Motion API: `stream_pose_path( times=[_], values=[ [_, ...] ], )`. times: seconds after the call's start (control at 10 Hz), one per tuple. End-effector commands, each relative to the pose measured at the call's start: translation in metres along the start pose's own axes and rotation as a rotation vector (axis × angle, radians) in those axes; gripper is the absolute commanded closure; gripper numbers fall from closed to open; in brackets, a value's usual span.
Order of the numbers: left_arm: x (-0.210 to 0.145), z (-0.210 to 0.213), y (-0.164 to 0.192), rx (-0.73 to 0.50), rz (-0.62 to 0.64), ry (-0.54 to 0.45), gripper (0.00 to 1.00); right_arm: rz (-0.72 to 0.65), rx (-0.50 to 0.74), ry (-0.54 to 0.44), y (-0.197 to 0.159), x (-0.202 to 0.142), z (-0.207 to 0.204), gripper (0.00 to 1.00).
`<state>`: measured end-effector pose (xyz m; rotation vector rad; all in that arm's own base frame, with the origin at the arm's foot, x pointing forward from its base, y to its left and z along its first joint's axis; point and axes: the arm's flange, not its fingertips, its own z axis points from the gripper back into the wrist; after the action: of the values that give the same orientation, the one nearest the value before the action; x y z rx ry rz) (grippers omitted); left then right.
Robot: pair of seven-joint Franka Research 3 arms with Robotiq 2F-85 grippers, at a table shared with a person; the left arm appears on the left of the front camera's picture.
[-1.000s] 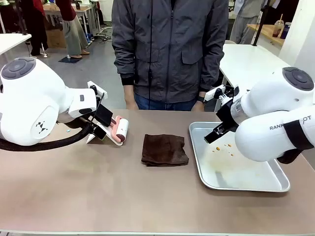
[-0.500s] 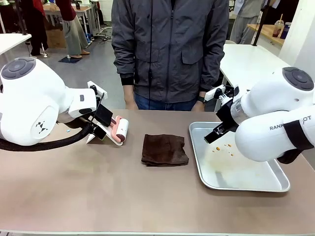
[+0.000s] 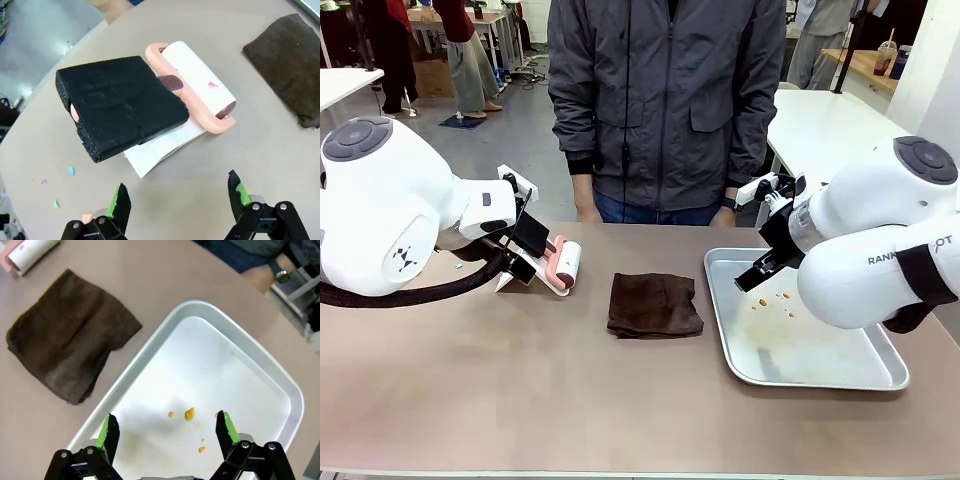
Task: Clean the surface of the table.
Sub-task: Hold the Lint Roller with your left hand and the towel with your right hand.
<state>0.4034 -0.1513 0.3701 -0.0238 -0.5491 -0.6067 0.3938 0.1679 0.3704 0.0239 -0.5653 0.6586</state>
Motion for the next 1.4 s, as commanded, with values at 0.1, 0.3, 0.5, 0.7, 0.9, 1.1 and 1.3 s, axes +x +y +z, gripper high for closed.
stream_pose_path(
  times=[0.1,0.3,0.5,0.7,0.9,1.1,1.3],
  values=[
    [-0.004,0.01,-0.001,-0.052,0.014,-0.003,0.0,-0.029,0.014,0.023,0.002,-0.003,0.009,0.0],
    [-0.014,0.033,0.005,-0.223,0.073,-0.006,0.0,-0.181,0.075,0.134,0.0,-0.004,0.032,0.0],
    [-0.025,0.057,0.023,-0.285,0.227,0.124,0.0,-0.315,0.158,0.181,-0.011,-0.009,0.062,0.0],
    [-0.036,0.081,0.04,-0.388,0.447,0.159,0.0,-0.407,0.397,0.196,-0.028,-0.026,0.093,0.0],
    [-0.055,0.105,0.073,-0.578,0.519,0.043,0.0,-0.544,0.588,0.122,-0.05,-0.049,0.118,0.0],
    [-0.091,0.125,0.12,-0.765,0.612,-0.098,0.0,-0.712,0.721,0.037,-0.073,-0.08,0.14,0.0],
    [-0.139,0.13,0.165,-0.891,0.746,-0.221,0.0,-0.869,0.825,-0.078,-0.103,-0.118,0.153,0.0]
  ],
)
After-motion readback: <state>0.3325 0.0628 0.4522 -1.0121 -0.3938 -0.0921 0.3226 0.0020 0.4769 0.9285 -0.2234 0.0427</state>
